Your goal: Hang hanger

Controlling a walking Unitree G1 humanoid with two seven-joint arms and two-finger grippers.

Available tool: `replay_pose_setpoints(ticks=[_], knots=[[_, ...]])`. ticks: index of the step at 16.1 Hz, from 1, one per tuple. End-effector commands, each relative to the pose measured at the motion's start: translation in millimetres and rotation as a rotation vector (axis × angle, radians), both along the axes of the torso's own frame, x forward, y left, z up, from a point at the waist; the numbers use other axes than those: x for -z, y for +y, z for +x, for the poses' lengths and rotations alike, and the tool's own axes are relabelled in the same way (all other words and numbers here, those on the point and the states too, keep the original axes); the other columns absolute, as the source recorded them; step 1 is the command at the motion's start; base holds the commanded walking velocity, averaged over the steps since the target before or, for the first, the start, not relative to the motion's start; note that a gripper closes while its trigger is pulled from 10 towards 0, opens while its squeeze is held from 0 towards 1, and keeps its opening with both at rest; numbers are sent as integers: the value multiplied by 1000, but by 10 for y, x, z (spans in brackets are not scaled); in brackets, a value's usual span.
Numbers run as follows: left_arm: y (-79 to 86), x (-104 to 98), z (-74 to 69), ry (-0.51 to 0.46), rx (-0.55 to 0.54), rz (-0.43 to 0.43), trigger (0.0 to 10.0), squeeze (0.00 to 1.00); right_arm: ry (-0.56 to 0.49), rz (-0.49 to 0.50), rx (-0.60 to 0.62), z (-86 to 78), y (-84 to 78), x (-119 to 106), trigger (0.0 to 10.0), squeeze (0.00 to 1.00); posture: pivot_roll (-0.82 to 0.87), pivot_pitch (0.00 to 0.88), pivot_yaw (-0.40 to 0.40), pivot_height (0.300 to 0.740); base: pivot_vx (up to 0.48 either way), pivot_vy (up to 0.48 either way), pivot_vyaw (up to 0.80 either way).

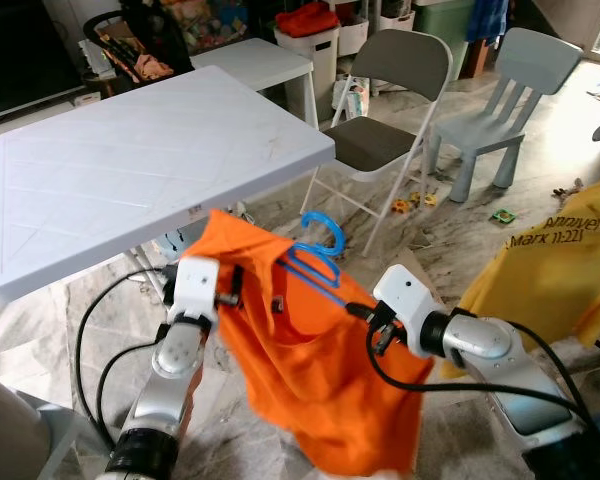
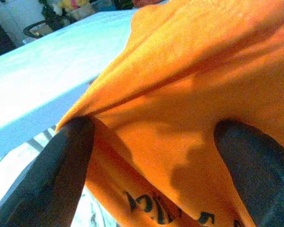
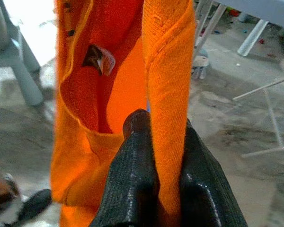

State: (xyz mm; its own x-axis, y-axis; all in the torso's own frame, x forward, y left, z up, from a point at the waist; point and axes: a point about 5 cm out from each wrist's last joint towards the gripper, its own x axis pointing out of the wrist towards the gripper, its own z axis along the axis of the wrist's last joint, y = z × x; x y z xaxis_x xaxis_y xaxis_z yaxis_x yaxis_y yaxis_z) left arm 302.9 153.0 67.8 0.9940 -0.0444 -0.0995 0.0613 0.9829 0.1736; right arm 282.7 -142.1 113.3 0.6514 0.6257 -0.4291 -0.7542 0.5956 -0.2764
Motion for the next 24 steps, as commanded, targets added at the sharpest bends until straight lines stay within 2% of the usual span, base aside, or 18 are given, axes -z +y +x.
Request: replay_pose_setpoints(ticks=[1,3,7,9,10,12,14,15,18,20,22,24], knots=[[136,-67,3,-30,-40,12,10000,0,-66,-16,0,77,18,-88,10000,0,-126,0,102,740,0,0,0],[296,-53,-57,-28,-102,14,10000,0,-105,-138,-32,112,-110,-18,10000,0,-122,0,96,740,0,0,0],[453,-147,-51,-60,-161,26,10000,0,-102,-385,-141,44,-471,140,10000,0,-125,0,93,740,0,0,0],[526,-188,-11,-60,-188,18,10000,0,-59,-442,-201,-27,-671,176,10000,0,-126,0,94,740,0,0,0],[539,-187,-2,-57,-189,20,10000,0,-49,-440,-220,-49,-712,157,10000,0,-129,0,94,740,0,0,0],[585,-157,6,-37,-205,15,10000,0,-15,-414,-301,-165,-899,17,10000,0,-142,0,101,740,0,0,0],[592,-129,6,-16,-201,16,10000,0,-1,-367,-302,-179,-1077,-142,10000,0,-148,0,105,740,0,0,0],[591,-109,8,3,-194,20,10000,0,-27,-364,-297,-155,-1174,-276,10000,0,-153,0,108,740,0,0,0],[602,-29,1,60,-188,16,10000,0,-59,-315,-303,-136,-1263,-507,10000,0,-158,0,112,740,0,0,0],[609,7,-8,89,-181,-9,10000,0,-109,-365,-275,-70,-1341,-603,10000,0,-158,0,113,740,0,0,0],[601,92,-33,145,-173,-24,10000,0,-104,-283,-312,-93,-1297,-683,10000,0,-154,0,114,740,0,0,0],[529,199,-75,211,-125,-59,10000,0,-127,-154,-359,-107,-1196,-918,10000,0,-154,0,116,740,0,0,0]])
